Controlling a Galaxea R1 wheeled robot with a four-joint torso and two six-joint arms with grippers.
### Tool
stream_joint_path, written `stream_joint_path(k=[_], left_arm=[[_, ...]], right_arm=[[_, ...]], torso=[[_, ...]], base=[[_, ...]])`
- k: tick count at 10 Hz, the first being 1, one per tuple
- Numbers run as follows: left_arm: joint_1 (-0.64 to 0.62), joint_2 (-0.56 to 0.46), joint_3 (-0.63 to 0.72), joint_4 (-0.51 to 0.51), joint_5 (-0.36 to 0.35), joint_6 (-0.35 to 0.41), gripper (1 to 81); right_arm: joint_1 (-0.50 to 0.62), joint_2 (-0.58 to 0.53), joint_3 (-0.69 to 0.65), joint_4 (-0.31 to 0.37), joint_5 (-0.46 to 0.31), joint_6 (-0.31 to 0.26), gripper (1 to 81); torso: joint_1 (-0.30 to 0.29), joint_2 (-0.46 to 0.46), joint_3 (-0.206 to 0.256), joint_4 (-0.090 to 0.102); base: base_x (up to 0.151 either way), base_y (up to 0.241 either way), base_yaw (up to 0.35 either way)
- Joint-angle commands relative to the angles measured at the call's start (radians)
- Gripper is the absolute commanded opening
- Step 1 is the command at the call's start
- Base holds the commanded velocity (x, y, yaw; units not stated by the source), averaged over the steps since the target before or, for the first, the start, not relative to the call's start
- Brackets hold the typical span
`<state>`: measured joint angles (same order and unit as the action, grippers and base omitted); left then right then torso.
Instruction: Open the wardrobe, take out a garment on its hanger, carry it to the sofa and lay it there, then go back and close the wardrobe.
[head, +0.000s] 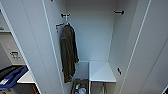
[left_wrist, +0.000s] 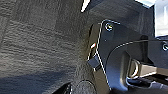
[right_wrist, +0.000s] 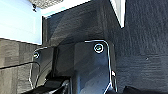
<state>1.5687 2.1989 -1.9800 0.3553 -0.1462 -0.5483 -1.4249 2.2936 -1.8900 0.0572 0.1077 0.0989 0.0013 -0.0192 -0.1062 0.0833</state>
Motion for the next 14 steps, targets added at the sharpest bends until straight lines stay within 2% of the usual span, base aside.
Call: stream_joint_path(k=[1,2,3,4,5,6,7,8,11,13,14], left_arm=[[-0.162,-0.149,0.061,-0.404,0.089,0.332,81.1],[-0.201,-0.172,0.067,-0.417,0.114,0.326,81.1],[-0.212,-0.194,0.09,-0.455,0.105,0.315,81.1],[-0.23,-0.214,0.096,-0.473,0.094,0.315,81.1],[-0.247,-0.226,0.084,-0.474,0.047,0.315,81.1],[-0.256,-0.232,0.047,-0.475,-0.013,0.314,81.1],[-0.281,-0.254,0.026,-0.481,-0.068,0.286,81.1],[-0.319,-0.295,0.039,-0.481,-0.079,0.23,81.1],[-0.492,-0.392,0.132,-0.469,-0.069,0.217,81.1],[-0.601,-0.404,0.147,-0.458,-0.059,0.215,81.1],[-0.67,-0.405,0.148,-0.458,-0.02,0.211,81.1]], right_arm=[[0.143,-0.157,0.107,0.088,-0.04,0.004,81.1],[0.171,-0.193,0.131,0.104,-0.04,0.004,81.1],[0.19,-0.21,0.134,0.114,-0.042,0.004,81.1],[0.217,-0.222,0.135,0.124,-0.046,0.004,81.1],[0.235,-0.231,0.138,0.127,-0.046,0.005,81.1],[0.257,-0.251,0.146,0.133,-0.042,0.031,81.1],[0.277,-0.276,0.149,0.13,-0.036,0.091,81.1],[0.305,-0.29,0.143,0.131,-0.034,0.128,81.1],[0.413,-0.337,0.157,0.133,-0.048,0.199,81.1],[0.467,-0.375,0.14,0.133,-0.051,0.292,81.1],[0.497,-0.4,0.128,0.135,-0.057,0.336,81.1]], torso=[[0.0,0.0,0.0,0.0],[0.0,0.0,0.0,0.0],[0.0,0.0,0.0,0.0],[0.0,0.0,0.0,0.0],[0.0,0.0,0.0,0.0],[0.0,0.0,0.0,0.0],[0.001,0.0,0.0,0.0],[0.001,0.0,0.0,0.0],[0.001,0.0,-0.001,0.0],[0.001,0.0,-0.001,0.0],[0.001,0.0,-0.001,0.0]], base=[[0.0,0.0,0.0],[0.0,0.0,0.0],[0.0,0.0,0.0],[0.0,0.0,0.0],[0.0,0.0,0.0],[0.0,0.0,0.0],[0.0,0.0,0.0],[0.0,0.0,0.0],[0.0,0.0,0.0],[0.0,0.0,0.0],[0.0,0.0,0.0]])
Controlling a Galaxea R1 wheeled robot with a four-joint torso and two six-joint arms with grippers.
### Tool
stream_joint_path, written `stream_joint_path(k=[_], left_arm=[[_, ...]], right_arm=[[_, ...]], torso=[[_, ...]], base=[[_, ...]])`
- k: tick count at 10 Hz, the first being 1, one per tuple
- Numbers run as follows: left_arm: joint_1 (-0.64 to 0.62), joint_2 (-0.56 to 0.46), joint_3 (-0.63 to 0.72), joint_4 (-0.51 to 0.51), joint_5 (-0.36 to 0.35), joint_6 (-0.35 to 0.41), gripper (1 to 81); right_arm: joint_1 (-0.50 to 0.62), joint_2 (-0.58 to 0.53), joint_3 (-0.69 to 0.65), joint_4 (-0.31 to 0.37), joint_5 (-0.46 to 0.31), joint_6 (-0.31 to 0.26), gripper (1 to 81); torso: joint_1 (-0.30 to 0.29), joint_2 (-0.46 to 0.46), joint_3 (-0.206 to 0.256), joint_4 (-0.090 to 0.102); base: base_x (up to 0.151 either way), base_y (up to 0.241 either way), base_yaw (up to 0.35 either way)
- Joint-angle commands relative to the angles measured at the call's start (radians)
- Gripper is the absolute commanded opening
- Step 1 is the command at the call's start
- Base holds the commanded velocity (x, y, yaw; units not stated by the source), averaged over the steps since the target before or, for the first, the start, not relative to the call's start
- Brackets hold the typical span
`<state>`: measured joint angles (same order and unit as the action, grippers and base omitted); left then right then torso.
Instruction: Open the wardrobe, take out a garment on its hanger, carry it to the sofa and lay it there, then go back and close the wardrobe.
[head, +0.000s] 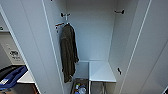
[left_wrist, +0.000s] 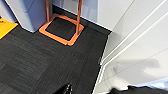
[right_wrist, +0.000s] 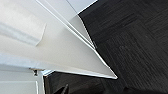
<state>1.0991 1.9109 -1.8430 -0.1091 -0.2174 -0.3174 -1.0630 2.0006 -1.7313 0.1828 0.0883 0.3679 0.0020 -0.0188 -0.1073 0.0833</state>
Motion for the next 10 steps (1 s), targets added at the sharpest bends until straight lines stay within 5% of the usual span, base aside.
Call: stream_joint_path(k=[1,3,6,10], left_arm=[[-0.289,-0.116,0.011,0.005,0.122,-0.022,81.1],[-0.415,-0.111,0.011,-0.003,0.256,-0.022,81.1],[-0.529,-0.059,0.01,-0.034,0.354,-0.022,81.1],[-0.569,0.131,0.03,-0.093,0.435,-0.02,81.1]], right_arm=[[0.169,-0.132,-0.046,0.009,-0.056,0.118,81.1],[0.212,-0.168,-0.086,0.007,-0.096,0.212,81.1],[0.284,-0.136,-0.039,0.009,-0.14,0.221,81.1],[0.376,-0.037,0.188,0.004,-0.17,0.22,81.1]], torso=[[0.0,0.0,0.0,0.0],[0.0,0.0,0.0,0.0],[0.001,0.001,-0.001,0.0],[0.001,0.001,-0.002,0.0]], base=[[0.0,0.0,0.0],[0.0,0.0,0.0],[0.0,0.0,0.0],[0.0,0.0,0.0]])
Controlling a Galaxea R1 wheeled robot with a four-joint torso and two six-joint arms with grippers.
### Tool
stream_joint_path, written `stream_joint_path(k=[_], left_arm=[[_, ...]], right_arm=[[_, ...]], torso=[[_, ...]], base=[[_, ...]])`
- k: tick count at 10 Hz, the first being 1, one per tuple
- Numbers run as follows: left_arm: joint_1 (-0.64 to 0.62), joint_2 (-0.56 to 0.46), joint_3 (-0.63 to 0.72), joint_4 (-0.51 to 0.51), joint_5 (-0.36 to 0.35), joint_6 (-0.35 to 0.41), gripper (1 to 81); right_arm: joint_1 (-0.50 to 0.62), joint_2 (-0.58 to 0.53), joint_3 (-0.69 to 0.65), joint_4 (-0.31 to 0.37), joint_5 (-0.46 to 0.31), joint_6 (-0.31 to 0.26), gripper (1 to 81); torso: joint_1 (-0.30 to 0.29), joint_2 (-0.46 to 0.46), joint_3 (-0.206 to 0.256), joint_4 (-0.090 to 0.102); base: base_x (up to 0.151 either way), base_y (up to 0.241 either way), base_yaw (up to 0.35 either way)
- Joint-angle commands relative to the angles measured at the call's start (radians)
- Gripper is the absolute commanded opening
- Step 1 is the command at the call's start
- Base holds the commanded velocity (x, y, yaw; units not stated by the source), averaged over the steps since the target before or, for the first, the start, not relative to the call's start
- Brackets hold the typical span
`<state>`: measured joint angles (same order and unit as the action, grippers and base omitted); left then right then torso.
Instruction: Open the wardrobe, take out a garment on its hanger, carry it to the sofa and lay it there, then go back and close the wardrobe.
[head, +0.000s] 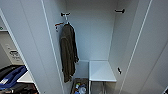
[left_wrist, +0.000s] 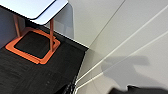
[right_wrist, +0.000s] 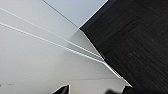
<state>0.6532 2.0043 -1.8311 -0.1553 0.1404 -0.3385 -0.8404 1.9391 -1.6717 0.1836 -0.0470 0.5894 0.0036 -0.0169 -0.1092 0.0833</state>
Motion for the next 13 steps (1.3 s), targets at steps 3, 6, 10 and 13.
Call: stream_joint_path(k=[3,6,10,13], left_arm=[[-0.102,0.177,0.036,-0.046,0.08,0.001,81.1],[-0.048,0.29,0.065,-0.035,0.08,0.004,81.1],[0.019,0.432,0.064,0.008,0.09,0.012,81.1],[0.163,0.441,0.006,0.086,0.084,0.015,81.1]], right_arm=[[0.077,0.132,0.202,-0.012,-0.025,-0.019,81.1],[-0.024,0.22,0.293,-0.076,-0.014,-0.036,81.1],[-0.055,0.428,0.201,-0.162,-0.027,-0.034,81.1],[-0.108,0.536,0.018,-0.204,-0.054,-0.036,81.1]], torso=[[0.0,0.0,0.0,0.0],[0.001,0.001,-0.001,0.0],[0.002,0.001,-0.001,0.0],[0.002,0.001,-0.001,0.0]], base=[[0.0,0.0,0.0],[0.0,0.0,0.0],[0.0,0.0,0.0],[0.0,0.0,0.0]])
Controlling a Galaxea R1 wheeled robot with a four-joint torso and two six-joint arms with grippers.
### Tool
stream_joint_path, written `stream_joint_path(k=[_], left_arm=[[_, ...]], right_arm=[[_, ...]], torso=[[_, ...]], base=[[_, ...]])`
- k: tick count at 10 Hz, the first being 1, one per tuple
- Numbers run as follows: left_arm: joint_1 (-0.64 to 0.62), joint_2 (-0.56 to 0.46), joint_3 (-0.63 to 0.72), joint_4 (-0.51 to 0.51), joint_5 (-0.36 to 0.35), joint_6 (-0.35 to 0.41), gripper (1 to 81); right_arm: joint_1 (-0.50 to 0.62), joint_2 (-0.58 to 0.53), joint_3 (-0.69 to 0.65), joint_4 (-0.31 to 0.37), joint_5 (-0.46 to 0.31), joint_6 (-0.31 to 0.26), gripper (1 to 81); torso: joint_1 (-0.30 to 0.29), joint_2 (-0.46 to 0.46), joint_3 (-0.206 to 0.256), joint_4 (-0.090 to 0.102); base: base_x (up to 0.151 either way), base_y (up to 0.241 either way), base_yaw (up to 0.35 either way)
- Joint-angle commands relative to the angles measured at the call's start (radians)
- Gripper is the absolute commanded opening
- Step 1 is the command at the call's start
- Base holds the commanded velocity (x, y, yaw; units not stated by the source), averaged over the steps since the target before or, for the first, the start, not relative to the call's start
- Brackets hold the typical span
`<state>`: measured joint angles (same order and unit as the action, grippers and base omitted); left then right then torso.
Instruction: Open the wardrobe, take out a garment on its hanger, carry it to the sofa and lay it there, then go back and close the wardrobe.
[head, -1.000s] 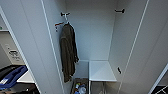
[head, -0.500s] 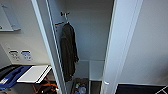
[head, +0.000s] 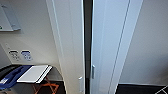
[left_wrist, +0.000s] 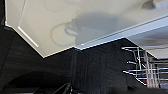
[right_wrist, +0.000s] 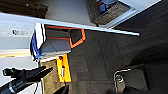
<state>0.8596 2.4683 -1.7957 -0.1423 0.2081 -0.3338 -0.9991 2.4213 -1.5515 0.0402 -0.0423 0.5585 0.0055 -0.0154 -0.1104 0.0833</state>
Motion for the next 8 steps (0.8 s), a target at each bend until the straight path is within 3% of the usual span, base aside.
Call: stream_joint_path(k=[1,2,4,6,8], left_arm=[[0.046,-0.018,-0.051,0.133,0.011,0.012,81.1],[0.121,-0.014,-0.062,0.18,0.001,0.015,81.1],[0.29,0.041,-0.162,0.256,-0.087,0.016,81.1],[0.417,0.141,-0.321,0.291,-0.102,0.018,81.1],[0.471,0.193,-0.399,0.297,-0.102,0.018,81.1]], right_arm=[[0.014,0.098,-0.181,-0.1,-0.083,-0.005,81.1],[-0.023,0.133,-0.248,-0.138,-0.097,-0.005,81.1],[-0.108,0.238,-0.453,-0.22,-0.146,-0.006,81.1],[-0.198,0.342,-0.639,-0.329,-0.166,-0.006,81.1],[-0.272,0.424,-0.778,-0.399,-0.165,-0.006,81.1]], torso=[[0.0,0.0,0.0,0.0],[0.0,0.0,0.0,0.0],[0.0,0.0,0.0,0.0],[0.0,0.0,0.0,0.0],[0.0,0.0,0.0,0.0]], base=[[0.0,0.0,0.0],[0.0,0.0,0.0],[0.0,0.0,0.0],[0.0,0.0,0.0],[0.0,0.0,0.0]])
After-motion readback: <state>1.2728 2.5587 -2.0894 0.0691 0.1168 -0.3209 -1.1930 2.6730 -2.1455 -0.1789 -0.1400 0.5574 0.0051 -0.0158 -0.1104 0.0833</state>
